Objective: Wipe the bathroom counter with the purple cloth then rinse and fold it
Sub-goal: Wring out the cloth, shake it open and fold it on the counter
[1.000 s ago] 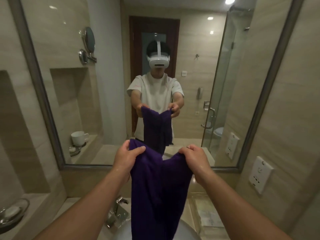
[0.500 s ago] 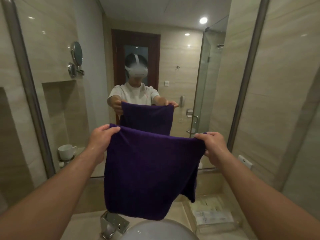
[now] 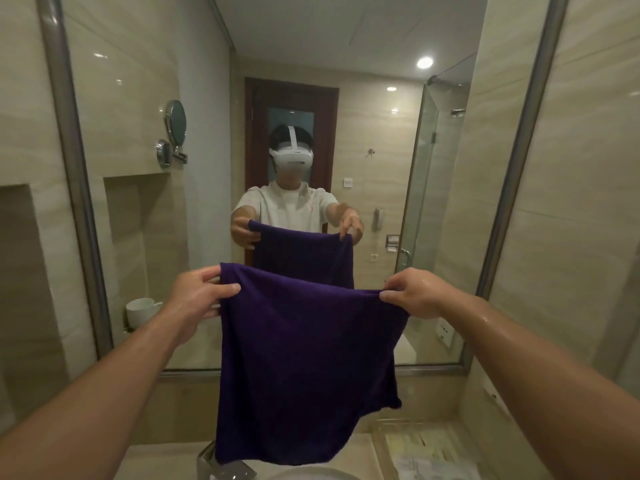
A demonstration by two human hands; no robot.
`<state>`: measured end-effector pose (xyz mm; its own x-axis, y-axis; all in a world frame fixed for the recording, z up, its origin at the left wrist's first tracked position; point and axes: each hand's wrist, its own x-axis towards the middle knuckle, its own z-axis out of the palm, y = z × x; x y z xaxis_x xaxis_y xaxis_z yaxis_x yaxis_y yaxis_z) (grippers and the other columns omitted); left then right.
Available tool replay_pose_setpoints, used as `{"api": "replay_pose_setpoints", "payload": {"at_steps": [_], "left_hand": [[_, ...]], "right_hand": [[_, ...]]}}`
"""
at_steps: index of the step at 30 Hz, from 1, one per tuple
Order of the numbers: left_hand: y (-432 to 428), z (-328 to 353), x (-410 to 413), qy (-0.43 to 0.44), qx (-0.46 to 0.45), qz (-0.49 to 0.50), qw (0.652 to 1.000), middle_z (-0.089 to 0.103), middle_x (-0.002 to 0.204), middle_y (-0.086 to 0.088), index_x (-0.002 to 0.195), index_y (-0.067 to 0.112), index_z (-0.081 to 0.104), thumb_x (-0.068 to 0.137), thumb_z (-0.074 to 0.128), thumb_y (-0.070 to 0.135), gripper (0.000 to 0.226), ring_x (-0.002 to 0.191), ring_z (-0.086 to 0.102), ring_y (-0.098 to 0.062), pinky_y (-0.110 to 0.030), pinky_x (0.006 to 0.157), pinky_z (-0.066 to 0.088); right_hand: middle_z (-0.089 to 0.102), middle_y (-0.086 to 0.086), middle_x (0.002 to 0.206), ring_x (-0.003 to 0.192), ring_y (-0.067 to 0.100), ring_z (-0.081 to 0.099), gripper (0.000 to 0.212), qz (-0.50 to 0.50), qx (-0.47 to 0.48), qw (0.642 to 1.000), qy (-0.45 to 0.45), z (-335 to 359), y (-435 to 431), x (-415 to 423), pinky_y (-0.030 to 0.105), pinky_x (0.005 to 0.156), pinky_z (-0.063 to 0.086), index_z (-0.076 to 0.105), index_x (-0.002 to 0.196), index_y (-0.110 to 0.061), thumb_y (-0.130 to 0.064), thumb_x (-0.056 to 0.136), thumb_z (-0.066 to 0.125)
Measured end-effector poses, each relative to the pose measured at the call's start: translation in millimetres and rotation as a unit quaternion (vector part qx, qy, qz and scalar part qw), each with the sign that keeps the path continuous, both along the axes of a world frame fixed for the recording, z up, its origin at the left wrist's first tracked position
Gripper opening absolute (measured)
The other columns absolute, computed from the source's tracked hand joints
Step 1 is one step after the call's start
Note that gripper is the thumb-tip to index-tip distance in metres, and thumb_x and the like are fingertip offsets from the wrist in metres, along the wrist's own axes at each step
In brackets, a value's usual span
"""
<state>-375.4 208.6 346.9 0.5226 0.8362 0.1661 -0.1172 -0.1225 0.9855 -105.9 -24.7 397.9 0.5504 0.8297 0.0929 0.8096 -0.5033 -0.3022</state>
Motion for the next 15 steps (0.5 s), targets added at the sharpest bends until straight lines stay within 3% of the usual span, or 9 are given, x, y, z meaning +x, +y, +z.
{"api": "replay_pose_setpoints", "payload": {"at_steps": [5, 8, 10, 13, 15], "left_hand": [[11, 3, -2, 0.022, 0.057, -0.002, 0.998, 0.078, 0.090, -0.005, 0.102, 0.012, 0.073, 0.076, 0.079, -0.002, 0.031, 0.090, 0.073, -0.026, -0.035, 0.073, 0.057], [13, 5, 1, 0.017, 0.085, 0.008, 0.996, 0.078, 0.087, -0.006, 0.098, 0.009, 0.074, 0.075, 0.080, 0.000, 0.026, 0.087, 0.073, -0.026, -0.033, 0.070, 0.057], [13, 4, 8, 0.009, 0.083, 0.010, 0.996, 0.077, 0.087, -0.006, 0.097, 0.010, 0.074, 0.075, 0.080, 0.000, 0.026, 0.088, 0.073, -0.026, -0.035, 0.071, 0.057], [9, -3, 21, 0.001, 0.092, 0.042, 0.995, 0.077, 0.086, -0.004, 0.096, 0.015, 0.073, 0.075, 0.081, 0.003, 0.026, 0.086, 0.072, -0.024, -0.034, 0.069, 0.058], [8, -7, 28, 0.011, 0.123, 0.075, 0.990, 0.075, 0.087, -0.002, 0.098, 0.017, 0.073, 0.076, 0.083, 0.008, 0.026, 0.085, 0.071, -0.022, -0.035, 0.071, 0.058]], "right_hand": [[0.066, -0.003, 0.084, 0.078, 0.014, 0.061, 0.036, 0.019, 0.015, 0.998, -0.052, 4, 5, 13, 0.030, 0.064, 0.043, 0.062, 0.079, -0.023, -0.035, 0.106, 0.041], [0.067, 0.000, 0.097, 0.088, 0.019, 0.060, 0.031, 0.018, 0.094, 0.994, -0.051, 3, 11, 21, 0.034, 0.073, 0.044, 0.063, 0.092, -0.018, -0.031, 0.106, 0.039], [0.065, -0.002, 0.101, 0.096, 0.019, 0.059, 0.027, 0.030, 0.163, 0.986, 0.004, -2, 16, 22, 0.034, 0.081, 0.044, 0.065, 0.099, -0.020, -0.029, 0.106, 0.041], [0.067, 0.000, 0.094, 0.088, 0.016, 0.062, 0.029, 0.057, 0.158, 0.975, 0.146, -11, 20, 18, 0.035, 0.077, 0.051, 0.065, 0.097, -0.020, -0.049, 0.095, 0.060], [0.065, -0.004, 0.098, 0.086, 0.010, 0.062, 0.038, 0.050, 0.087, 0.990, 0.097, -17, 20, 23, 0.025, 0.066, 0.048, 0.061, 0.106, -0.024, -0.050, 0.081, 0.076]]}}
